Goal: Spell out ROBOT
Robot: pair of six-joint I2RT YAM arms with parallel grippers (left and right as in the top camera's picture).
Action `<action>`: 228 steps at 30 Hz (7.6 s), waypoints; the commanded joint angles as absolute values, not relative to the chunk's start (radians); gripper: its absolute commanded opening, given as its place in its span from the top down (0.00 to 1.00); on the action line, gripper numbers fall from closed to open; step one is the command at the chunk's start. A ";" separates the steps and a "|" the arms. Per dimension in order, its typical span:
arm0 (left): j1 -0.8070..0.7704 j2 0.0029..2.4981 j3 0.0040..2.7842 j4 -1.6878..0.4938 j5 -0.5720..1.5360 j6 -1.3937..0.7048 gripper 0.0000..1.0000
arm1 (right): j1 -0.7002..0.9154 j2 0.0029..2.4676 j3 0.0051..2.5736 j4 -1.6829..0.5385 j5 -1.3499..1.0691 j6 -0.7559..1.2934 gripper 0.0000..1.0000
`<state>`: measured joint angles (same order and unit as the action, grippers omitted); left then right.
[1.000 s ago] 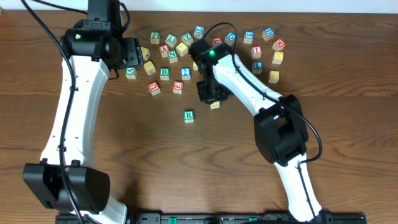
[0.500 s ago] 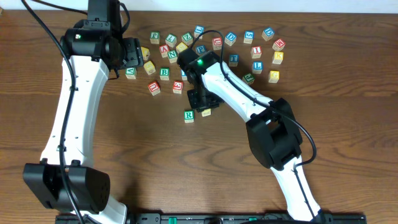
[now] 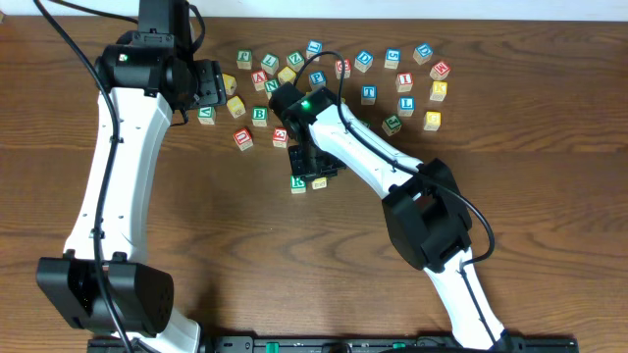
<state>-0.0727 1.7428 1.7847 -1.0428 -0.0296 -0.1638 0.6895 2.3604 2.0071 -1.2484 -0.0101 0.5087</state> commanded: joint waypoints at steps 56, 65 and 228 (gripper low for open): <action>-0.351 1.719 1.274 -0.796 0.094 -0.461 0.41 | 0.562 2.244 1.830 -1.179 -0.037 0.393 0.39; -0.337 1.719 1.267 -0.727 0.094 -0.352 0.41 | 0.576 2.244 1.825 -1.162 -0.036 0.408 0.38; -0.412 1.909 1.739 -0.941 0.095 -0.359 0.76 | 0.291 2.239 2.236 -1.156 0.039 0.365 0.17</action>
